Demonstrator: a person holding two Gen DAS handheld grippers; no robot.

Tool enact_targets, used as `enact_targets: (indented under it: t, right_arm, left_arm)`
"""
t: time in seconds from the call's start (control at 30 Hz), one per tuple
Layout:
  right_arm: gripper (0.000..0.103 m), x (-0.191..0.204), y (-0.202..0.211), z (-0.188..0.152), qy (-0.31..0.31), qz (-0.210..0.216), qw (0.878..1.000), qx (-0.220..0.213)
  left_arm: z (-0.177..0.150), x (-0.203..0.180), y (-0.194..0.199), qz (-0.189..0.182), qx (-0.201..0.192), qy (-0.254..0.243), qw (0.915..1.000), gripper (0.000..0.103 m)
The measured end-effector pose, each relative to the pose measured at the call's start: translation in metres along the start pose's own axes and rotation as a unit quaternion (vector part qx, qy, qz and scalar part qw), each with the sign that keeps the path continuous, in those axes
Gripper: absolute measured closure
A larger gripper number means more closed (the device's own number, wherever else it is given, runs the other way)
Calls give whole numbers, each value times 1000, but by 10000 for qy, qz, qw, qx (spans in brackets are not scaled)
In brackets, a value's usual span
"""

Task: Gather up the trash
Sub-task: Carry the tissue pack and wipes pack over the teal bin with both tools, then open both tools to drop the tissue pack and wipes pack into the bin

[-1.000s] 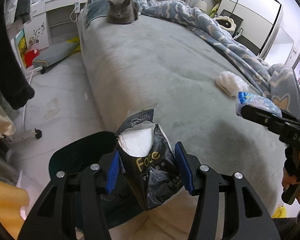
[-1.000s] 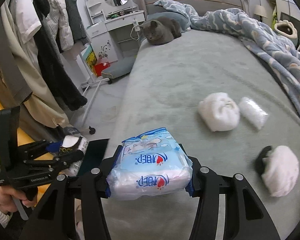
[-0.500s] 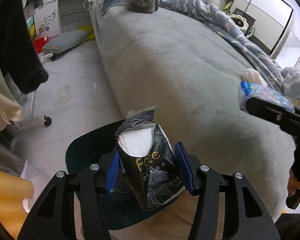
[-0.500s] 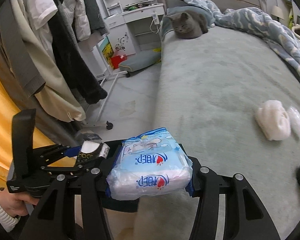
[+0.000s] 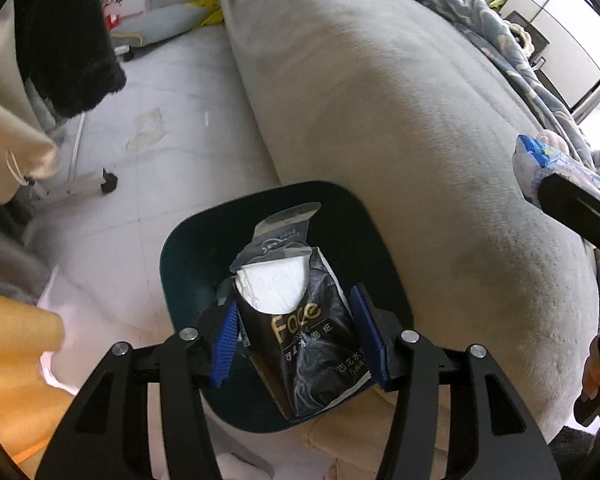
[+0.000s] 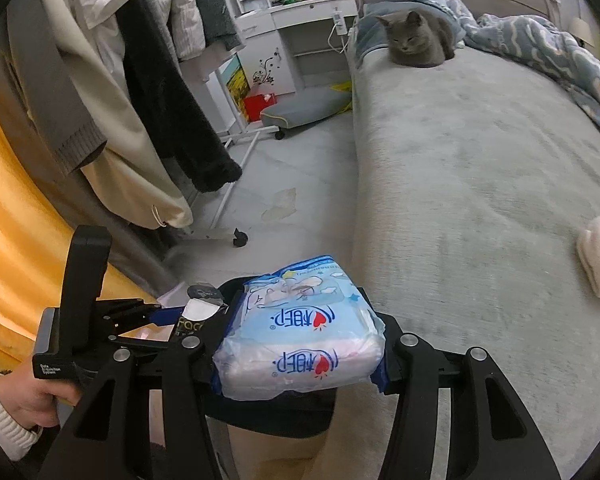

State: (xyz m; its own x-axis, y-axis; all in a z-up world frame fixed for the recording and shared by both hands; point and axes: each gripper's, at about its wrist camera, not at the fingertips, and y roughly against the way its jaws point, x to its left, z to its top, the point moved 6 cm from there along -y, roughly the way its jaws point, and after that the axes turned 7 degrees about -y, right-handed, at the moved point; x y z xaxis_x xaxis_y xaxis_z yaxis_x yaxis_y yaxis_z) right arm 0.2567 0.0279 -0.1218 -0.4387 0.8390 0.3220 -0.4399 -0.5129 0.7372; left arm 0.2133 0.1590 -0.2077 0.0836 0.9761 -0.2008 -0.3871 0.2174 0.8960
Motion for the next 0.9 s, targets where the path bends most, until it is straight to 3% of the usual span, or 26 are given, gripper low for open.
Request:
enact_targets:
  t: [0.27, 0.5, 0.9]
  right_arm:
    - [49, 14, -17, -2, 88, 39, 9998, 163]
    - [49, 24, -31, -4, 157, 78, 9994, 296]
    - [49, 40, -74, -27, 213, -71, 9962, 842]
  left_arm:
    - [-6, 17, -3, -55, 180, 186, 9997, 46]
    - [-10, 27, 0, -93, 204, 229, 9995, 32]
    - [-1, 45, 27, 43, -330, 204, 9992, 30]
